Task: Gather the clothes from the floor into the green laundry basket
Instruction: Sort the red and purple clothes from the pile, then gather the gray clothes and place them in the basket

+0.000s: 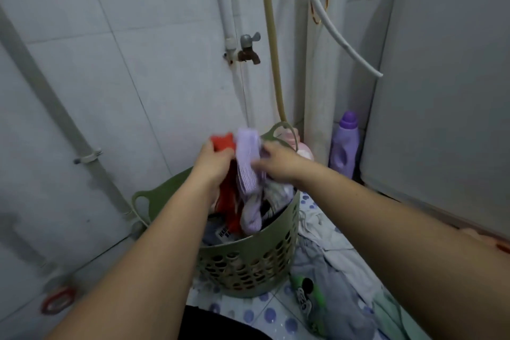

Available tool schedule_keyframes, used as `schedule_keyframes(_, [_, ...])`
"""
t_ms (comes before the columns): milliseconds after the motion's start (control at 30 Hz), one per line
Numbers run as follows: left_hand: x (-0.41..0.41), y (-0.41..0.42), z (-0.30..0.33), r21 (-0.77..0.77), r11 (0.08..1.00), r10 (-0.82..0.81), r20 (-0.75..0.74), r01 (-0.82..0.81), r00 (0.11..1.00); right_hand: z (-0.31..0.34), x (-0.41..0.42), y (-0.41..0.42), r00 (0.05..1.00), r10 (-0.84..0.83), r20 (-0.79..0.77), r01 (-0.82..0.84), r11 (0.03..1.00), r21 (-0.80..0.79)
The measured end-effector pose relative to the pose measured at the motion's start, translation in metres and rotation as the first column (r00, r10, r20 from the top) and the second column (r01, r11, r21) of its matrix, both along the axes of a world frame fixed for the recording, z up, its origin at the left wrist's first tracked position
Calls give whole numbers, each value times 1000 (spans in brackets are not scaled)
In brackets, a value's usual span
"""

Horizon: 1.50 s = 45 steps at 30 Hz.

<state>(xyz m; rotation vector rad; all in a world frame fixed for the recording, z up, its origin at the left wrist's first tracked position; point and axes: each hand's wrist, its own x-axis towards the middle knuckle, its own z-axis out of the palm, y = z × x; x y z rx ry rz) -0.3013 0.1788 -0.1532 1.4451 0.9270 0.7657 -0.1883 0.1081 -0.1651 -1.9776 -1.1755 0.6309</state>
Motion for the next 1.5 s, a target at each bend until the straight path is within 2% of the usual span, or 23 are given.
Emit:
schedule_keyframes(33, [-5,5,-13,-28,999,20,-136,-24,991,-12,5,-4,999,-9,51,16,990,-138])
schedule_keyframes(67, [-9,7,-24,-46,998,35,-220,-46,975,-21,9,-10,998,-45,52,54,981,-188])
schedule_keyframes(167, [-7,9,-41,5,996,88,-296,-90,951,-36,25,-32,984,-178,-19,174,976,-130])
schedule_keyframes(267, [9,-8,-40,85,996,61,-320,-36,945,-45,44,-59,968,-247,-30,242,962,-123])
schedule_keyframes(433, [55,-61,-50,106,980,-127,-299,165,946,-62,77,-126,919,-390,-64,375,911,-170])
schedule_keyframes(533, [85,-100,-66,102,944,-270,-301,312,915,-76,95,-174,870,-485,-86,460,863,-211])
schedule_keyframes(767, [133,-192,-108,-60,811,-568,-323,582,757,-107,126,-297,734,-673,-94,628,725,-283])
schedule_keyframes(867, [149,-225,-122,-100,755,-636,-347,648,689,-129,134,-345,653,-757,-12,715,621,-322])
schedule_keyframes(933, [164,-256,-131,-134,703,-693,-351,699,630,-148,141,-386,573,-817,62,776,517,-362])
schedule_keyframes(1033, [183,-303,-142,-186,614,-776,-325,767,541,-176,139,-437,398,-904,156,849,299,-435])
schedule_keyframes(1167, [202,-350,-160,-234,512,-846,-306,826,437,-211,136,-474,262,-917,301,882,101,-460])
schedule_keyframes(1267, [211,-376,-171,-260,441,-878,-322,859,353,-227,135,-490,192,-904,381,906,14,-422])
schedule_keyframes(1367, [217,-392,-178,-281,405,-889,-345,870,302,-239,136,-502,84,-947,309,888,-69,-455])
schedule_keyframes(1500, [221,-403,-188,-284,391,-887,-369,876,276,-254,144,-510,-89,-995,55,911,-104,-399])
